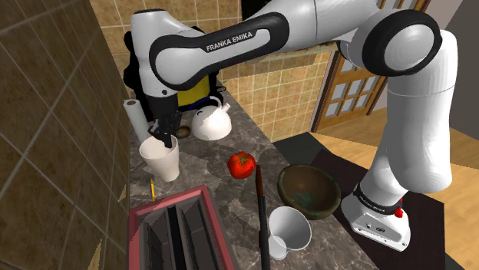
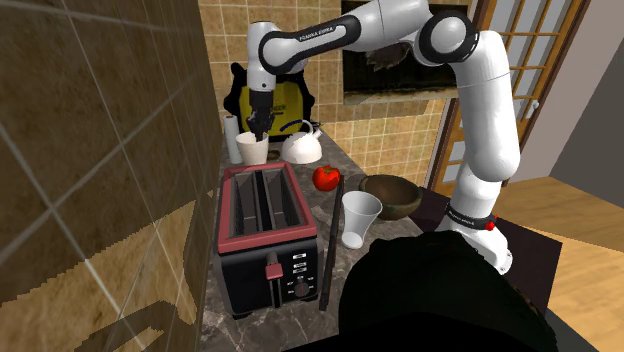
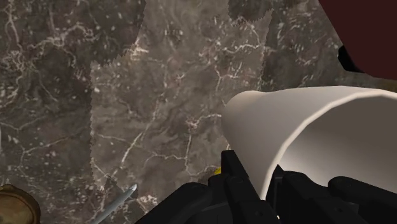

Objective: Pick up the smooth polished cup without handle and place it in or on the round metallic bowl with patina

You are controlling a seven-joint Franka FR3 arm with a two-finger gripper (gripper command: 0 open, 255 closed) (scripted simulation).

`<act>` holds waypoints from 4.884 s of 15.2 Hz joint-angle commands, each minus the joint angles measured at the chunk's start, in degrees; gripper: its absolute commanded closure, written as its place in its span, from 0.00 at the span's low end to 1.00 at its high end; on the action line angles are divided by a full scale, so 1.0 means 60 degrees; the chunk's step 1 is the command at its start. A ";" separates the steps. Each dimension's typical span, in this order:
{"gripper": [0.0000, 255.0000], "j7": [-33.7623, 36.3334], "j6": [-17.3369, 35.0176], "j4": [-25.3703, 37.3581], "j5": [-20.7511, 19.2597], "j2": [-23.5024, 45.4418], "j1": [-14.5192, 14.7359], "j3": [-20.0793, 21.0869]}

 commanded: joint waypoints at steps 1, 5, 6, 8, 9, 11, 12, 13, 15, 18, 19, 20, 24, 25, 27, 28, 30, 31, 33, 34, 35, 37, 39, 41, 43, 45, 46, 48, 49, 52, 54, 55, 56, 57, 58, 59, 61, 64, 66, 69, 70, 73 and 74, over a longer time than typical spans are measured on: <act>1.00 0.0001 -0.0243 0.0198 0.0013 -0.0046 -0.0003 0.0006; 1.00 0.0028 -0.0739 0.0665 0.0018 -0.0079 0.0016 0.0018; 1.00 0.0036 -0.0866 0.0791 0.0017 -0.0081 0.0023 0.0021; 1.00 0.0052 -0.1124 0.1054 0.0014 -0.0077 0.0038 0.0026; 1.00 0.0061 -0.1255 0.1192 0.0011 -0.0071 0.0046 0.0028; 1.00 0.0080 -0.1522 0.1480 0.0002 -0.0051 0.0066 0.0033; 1.00 0.0091 -0.1657 0.1631 -0.0003 -0.0036 0.0077 0.0035; 1.00 0.0101 -0.1795 0.1786 -0.0010 -0.0018 0.0089 0.0036; 1.00 0.0032 -0.1650 0.1157 0.0134 -0.0514 -0.0041 0.0061; 1.00 -0.0235 -0.1199 -0.0658 0.0580 -0.1916 -0.0378 0.0099; 1.00 -0.0336 -0.1094 -0.1193 0.0730 -0.2358 -0.0463 0.0094; 1.00 -0.0441 -0.1008 -0.1700 0.0880 -0.2792 -0.0538 0.0081; 1.00 -0.0885 -0.0835 -0.3508 0.1447 -0.4466 -0.0725 -0.0043; 1.00 -0.0996 -0.0831 -0.3915 0.1575 -0.4873 -0.0745 -0.0092; 1.00 -0.1211 -0.0866 -0.4683 0.1810 -0.5678 -0.0762 -0.0206; 1.00 -0.1313 -0.0904 -0.5046 0.1915 -0.6076 -0.0760 -0.0270; 1.00 -0.1506 -0.1018 -0.5733 0.2098 -0.6868 -0.0739 -0.0408; 1.00 -0.1596 -0.1094 -0.6058 0.2176 -0.7262 -0.0722 -0.0483; 1.00 -0.1761 -0.1284 -0.6673 0.2304 -0.8049 -0.0680 -0.0635; 1.00 -0.1834 -0.1396 -0.6963 0.2353 -0.8441 -0.0653 -0.0717; 1.00 -0.1903 -0.1521 -0.7242 0.2393 -0.8834 -0.0625 -0.0800; 1.00 -0.2026 -0.1807 -0.7768 0.2446 -0.9621 -0.0568 -0.0969; 1.00 -0.2127 -0.2140 -0.8248 0.2462 -1.0409 -0.0504 -0.1148; 1.00 -0.2213 -0.2522 -0.8682 0.2449 -1.1200 -0.0450 -0.1326; 1.00 -0.2284 -0.2951 -0.9070 0.2406 -1.1993 -0.0402 -0.1508; 1.00 -0.2342 -0.3427 -0.9407 0.2334 -1.2784 -0.0360 -0.1695; 1.00 -0.2365 -0.3681 -0.9557 0.2288 -1.3177 -0.0341 -0.1792; 1.00 -0.2404 -0.4191 -0.9804 0.2186 -1.3915 -0.0311 -0.1977; 1.00 -0.2417 -0.4092 -0.9957 0.2198 -1.3969 -0.0304 -0.1964; 1.00 -0.2458 -0.3792 -1.0413 0.2240 -1.4123 -0.0288 -0.1922; 1.00 -0.2485 -0.3591 -1.0710 0.2271 -1.4216 -0.0277 -0.1891; 1.00 -0.2498 -0.3489 -1.0857 0.2287 -1.4262 -0.0271 -0.1875; 1.00 -0.2512 -0.3387 -1.1004 0.2304 -1.4305 -0.0264 -0.1859; 1.00 -0.2525 -0.3284 -1.1150 0.2321 -1.4347 -0.0257 -0.1842; 1.00 -0.2539 -0.3181 -1.1294 0.2339 -1.4388 -0.0250 -0.1825; 1.00 -0.2552 -0.3077 -1.1438 0.2357 -1.4427 -0.0242 -0.1808; 1.00 -0.2578 -0.2866 -1.1723 0.2396 -1.4499 -0.0225 -0.1772; 1.00 -0.2618 -0.2543 -1.2143 0.2458 -1.4593 -0.0197 -0.1714; 1.00 -0.2643 -0.2322 -1.2418 0.2503 -1.4646 -0.0176 -0.1674; 1.00 -0.2688 -0.1931 -1.2881 0.2588 -1.4714 -0.0134 -0.1600; 1.00 -0.2688 -0.1931 -1.2881 0.2587 -1.4714 -0.0134 -0.1600; 1.00 -0.2688 -0.1931 -1.2881 0.2587 -1.4714 -0.0134 -0.1600; 1.00 -0.2688 -0.1931 -1.2881 0.2587 -1.4714 -0.0134 -0.1600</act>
